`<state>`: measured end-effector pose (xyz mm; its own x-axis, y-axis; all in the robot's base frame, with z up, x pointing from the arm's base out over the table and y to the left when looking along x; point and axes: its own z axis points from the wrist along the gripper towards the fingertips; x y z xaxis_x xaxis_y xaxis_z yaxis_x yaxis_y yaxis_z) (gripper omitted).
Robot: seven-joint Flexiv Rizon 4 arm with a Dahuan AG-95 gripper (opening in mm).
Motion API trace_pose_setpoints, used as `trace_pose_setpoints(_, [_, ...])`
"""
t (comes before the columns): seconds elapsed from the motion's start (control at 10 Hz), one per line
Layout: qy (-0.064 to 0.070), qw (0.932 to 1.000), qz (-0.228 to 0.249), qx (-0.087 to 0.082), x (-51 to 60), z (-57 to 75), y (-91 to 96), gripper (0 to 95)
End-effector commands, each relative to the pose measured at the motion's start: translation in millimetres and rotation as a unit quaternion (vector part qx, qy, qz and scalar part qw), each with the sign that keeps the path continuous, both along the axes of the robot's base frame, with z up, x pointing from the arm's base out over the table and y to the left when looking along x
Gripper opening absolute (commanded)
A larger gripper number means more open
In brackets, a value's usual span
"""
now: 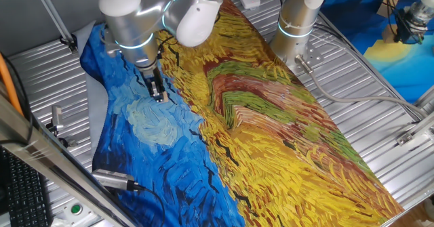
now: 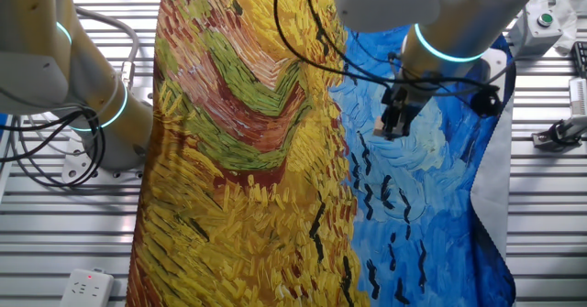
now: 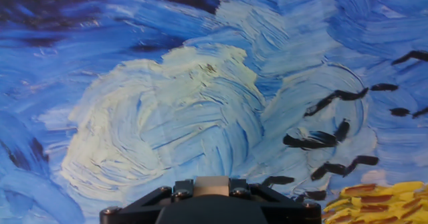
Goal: Pick up the small block on the left and move it to the right
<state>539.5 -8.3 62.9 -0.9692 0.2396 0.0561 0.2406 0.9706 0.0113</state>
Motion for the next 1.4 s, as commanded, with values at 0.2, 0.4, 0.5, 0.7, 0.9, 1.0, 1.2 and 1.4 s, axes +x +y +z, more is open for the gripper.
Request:
trace_pose_setpoints(0.2, [-0.001,1.0000,0.005,-0.002,-8.4,-1.7,-4.3,0.0])
trace_pose_setpoints(0.4, [-0.002,1.0000,0.008,-0.004,-8.4,-1.7,-4.3,0.0])
trace_pose_setpoints(0.5, [-0.004,0.9999,0.010,-0.003,-8.4,-1.7,-4.3,0.0])
trace_pose_setpoints(0.7, [-0.006,0.9998,0.021,0.002,-8.4,-1.7,-4.3,0.0])
trace_pose_setpoints(0.9, [-0.003,0.9996,0.029,0.007,-8.4,-1.7,-4.3,0.0])
trace_pose_setpoints(1.0, [-0.004,0.9993,0.036,0.008,-8.4,-1.7,-4.3,0.0])
trace_pose_setpoints(1.2, [-0.003,0.9985,0.054,0.008,-8.4,-1.7,-4.3,0.0])
trace_pose_setpoints(1.4, [-0.001,0.9976,0.068,0.012,-8.4,-1.7,-4.3,0.0])
